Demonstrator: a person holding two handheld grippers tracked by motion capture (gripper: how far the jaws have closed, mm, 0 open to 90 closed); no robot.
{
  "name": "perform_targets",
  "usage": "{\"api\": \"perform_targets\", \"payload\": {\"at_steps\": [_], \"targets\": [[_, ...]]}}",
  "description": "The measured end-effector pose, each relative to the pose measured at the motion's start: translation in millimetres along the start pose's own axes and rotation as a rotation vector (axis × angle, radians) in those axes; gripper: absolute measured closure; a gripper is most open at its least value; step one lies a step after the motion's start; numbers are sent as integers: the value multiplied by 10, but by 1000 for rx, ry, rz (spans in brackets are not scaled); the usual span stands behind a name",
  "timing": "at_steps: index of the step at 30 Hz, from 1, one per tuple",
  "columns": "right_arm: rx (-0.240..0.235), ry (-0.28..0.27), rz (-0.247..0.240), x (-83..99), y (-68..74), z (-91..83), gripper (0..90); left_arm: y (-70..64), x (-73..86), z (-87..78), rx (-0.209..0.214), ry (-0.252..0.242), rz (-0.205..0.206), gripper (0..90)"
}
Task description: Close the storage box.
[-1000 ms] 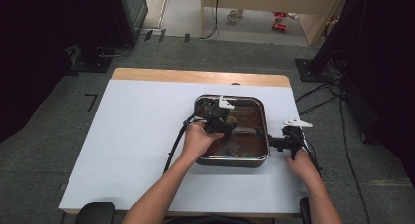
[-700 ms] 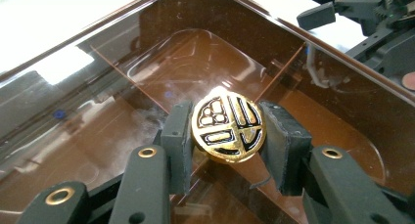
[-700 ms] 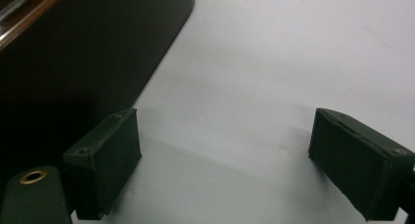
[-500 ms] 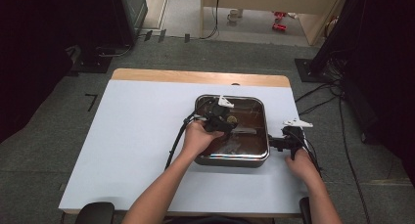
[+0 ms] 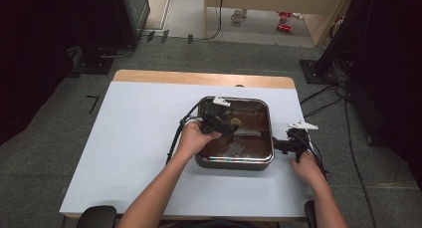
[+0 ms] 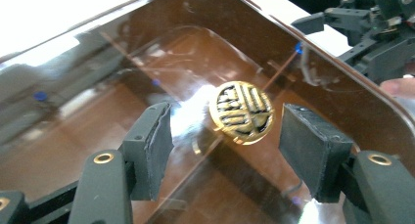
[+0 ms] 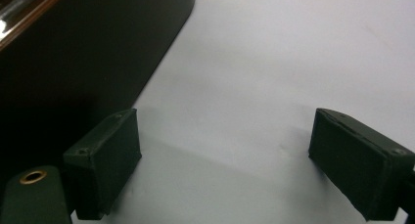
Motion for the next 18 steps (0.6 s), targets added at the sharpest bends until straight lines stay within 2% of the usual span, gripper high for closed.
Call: {"api": "perform_targets", "payload": {"at_steps": [1,2,3,5,7,10,18], "targets": [[0,0,0,0,0,0,114,13,8,-31,15,3,9,364],[0,0,0,0,0,0,114,40,20,-84,52,-6,-13,310],[0,0,0,0,0,0,114,40,20,-84,52,-6,-13,299],[0,0,0,0,0,0,114,97,60,-201,85,-23,-70,270],[0,0,1,0,1,0,114,111,80,-248,84,-31,-81,270],[0,1,1,-1,0,0,114,147,156,-396,60,-61,-94,270],[0,0,4,-1,2,1,114,145,367,-657,13,-75,-48,257]]}}
Point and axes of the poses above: each handheld gripper's, and its own axes: z roughly forward along the jaws, x roughly out of its underside, y roughly to its left, the point moved 1 cm from there along z, roughly forward along the jaws, and after that the axes turned 4 degrees about x, right-handed, at the moved point
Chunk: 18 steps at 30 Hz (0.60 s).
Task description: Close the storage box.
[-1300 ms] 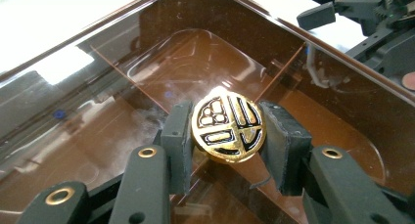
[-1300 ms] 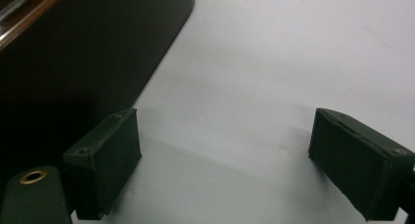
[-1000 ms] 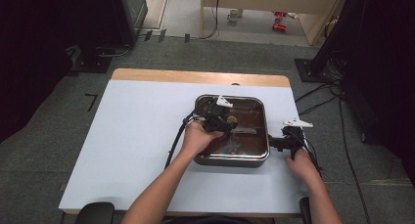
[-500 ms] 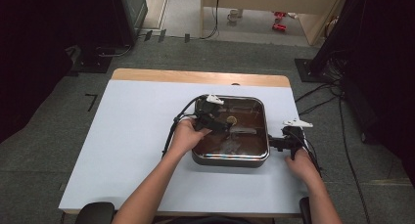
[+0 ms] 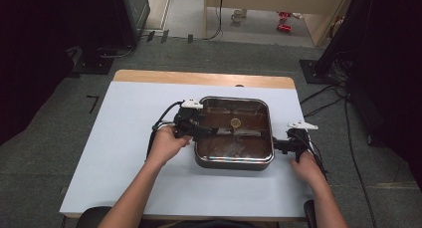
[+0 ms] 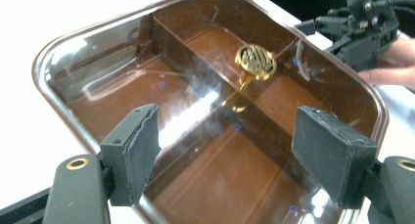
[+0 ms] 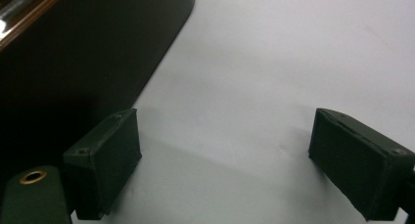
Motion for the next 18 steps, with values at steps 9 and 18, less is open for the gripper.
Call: {"api": "perform_targets", "payload": {"at_steps": [9,18], "targets": [[0,0,0,0,0,0,114,42,249,-234,-51,-5,25,231],[0,0,0,0,0,0,114,97,451,-462,-97,-21,11,225]]}}
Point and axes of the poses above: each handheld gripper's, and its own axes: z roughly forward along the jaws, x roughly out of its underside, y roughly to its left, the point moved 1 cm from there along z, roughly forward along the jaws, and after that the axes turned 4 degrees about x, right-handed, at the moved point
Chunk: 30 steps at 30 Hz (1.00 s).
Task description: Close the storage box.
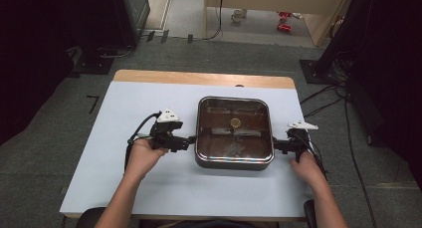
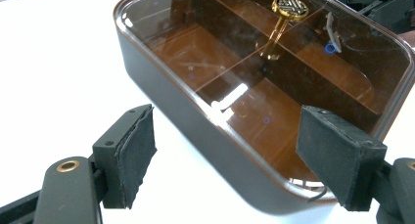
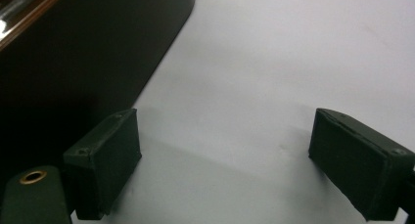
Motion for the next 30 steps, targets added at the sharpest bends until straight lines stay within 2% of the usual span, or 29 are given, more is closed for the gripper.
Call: {"api": "perform_targets", "payload": {"at_steps": [3,11,14,16,18,19,20,23,24,26,28,30], "targets": [[0,1,1,0,1,0,113,17,80,-49,-7,-5,-18,225],[0,0,1,0,0,0,113,28,366,-107,-66,-28,1,220],[0,0,0,0,0,0,113,70,497,-110,-83,-37,-28,220],[0,0,1,0,1,0,113,96,593,-97,-100,-26,-38,220],[0,0,1,-1,1,1,113,128,712,-49,-115,29,-64,227],[0,0,1,-1,1,1,113,128,712,-49,-115,29,-64,231],[0,0,1,0,1,0,113,141,771,-24,-121,53,-76,234],[0,0,1,-1,1,1,113,152,805,0,-127,57,-77,233],[0,0,1,-1,1,1,113,177,832,46,-156,73,-60,233],[0,0,1,-1,1,1,113,192,840,68,-171,81,-55,234],[0,0,1,0,1,1,114,210,847,130,-212,87,-64,235],[0,0,1,-1,1,0,113,215,849,170,-215,78,-69,246]]}}
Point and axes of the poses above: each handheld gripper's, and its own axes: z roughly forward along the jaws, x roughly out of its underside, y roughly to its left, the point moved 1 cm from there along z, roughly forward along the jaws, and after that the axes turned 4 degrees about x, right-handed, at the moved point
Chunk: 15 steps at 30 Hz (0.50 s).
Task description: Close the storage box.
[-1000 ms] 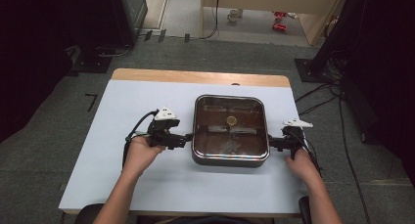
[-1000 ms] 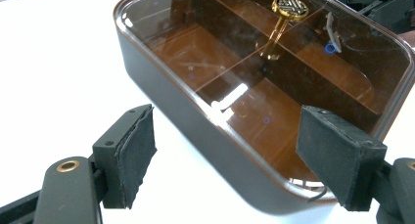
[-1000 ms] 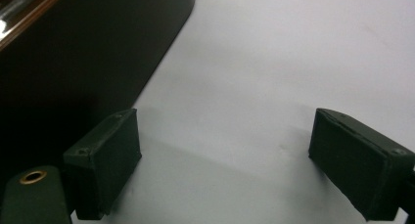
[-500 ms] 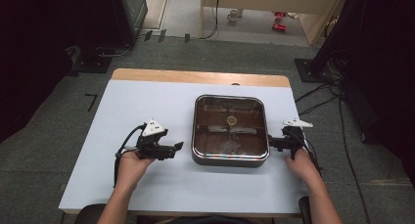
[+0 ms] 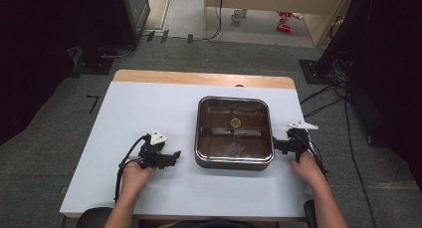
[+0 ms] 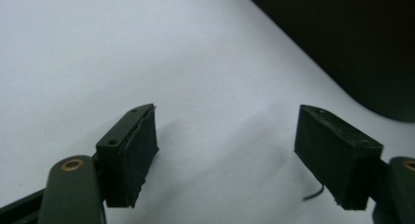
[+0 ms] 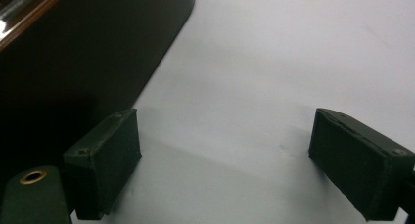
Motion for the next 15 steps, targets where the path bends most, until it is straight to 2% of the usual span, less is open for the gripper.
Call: {"api": "perform_targets", "payload": {"at_steps": [4,6,8,15], "targets": [[0,0,0,0,0,0,113,-43,0,60,-3,-34,-10,230],[0,0,0,0,0,0,114,-89,14,81,-29,-26,32,189],[0,0,0,0,0,0,114,-108,13,90,-43,-19,48,189],[0,0,0,0,0,0,113,-107,16,91,-43,-20,47,186]]}}
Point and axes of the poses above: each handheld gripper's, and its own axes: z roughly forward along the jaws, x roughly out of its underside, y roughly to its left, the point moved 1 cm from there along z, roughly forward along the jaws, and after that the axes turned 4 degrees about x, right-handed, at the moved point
